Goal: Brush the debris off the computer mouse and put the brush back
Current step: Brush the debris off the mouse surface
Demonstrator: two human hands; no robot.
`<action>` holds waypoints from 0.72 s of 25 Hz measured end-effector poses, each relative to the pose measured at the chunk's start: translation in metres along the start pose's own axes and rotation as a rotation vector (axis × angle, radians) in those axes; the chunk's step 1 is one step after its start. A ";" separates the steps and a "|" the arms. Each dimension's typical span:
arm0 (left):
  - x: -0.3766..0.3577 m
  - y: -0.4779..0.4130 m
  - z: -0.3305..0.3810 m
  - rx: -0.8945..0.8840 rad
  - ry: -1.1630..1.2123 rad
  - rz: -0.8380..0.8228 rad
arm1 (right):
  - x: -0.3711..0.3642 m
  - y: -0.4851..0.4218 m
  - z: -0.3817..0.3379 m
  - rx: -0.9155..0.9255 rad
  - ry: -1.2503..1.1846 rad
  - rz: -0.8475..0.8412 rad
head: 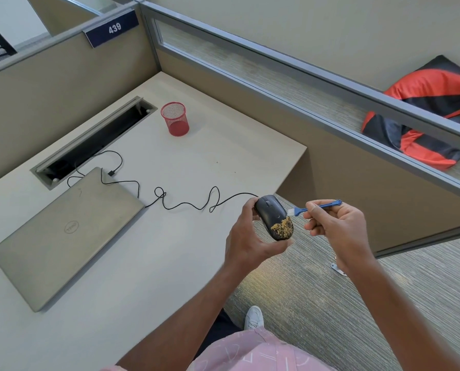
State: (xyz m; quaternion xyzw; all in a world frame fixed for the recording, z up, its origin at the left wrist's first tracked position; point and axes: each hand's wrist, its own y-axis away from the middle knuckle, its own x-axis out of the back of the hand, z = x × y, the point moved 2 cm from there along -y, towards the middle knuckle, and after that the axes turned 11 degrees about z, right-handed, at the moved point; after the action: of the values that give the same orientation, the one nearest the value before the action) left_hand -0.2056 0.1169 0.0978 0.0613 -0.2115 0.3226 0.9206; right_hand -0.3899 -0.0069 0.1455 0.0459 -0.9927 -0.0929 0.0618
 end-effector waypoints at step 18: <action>0.001 0.000 0.005 0.024 -0.031 -0.001 | -0.018 0.040 -0.020 0.515 0.404 -0.079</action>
State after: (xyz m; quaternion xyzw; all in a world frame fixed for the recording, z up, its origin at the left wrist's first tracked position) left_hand -0.2066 0.1161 0.1024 0.0775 -0.2219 0.3236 0.9165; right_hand -0.3727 0.0304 0.1704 0.1160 -0.9487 0.1697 0.2402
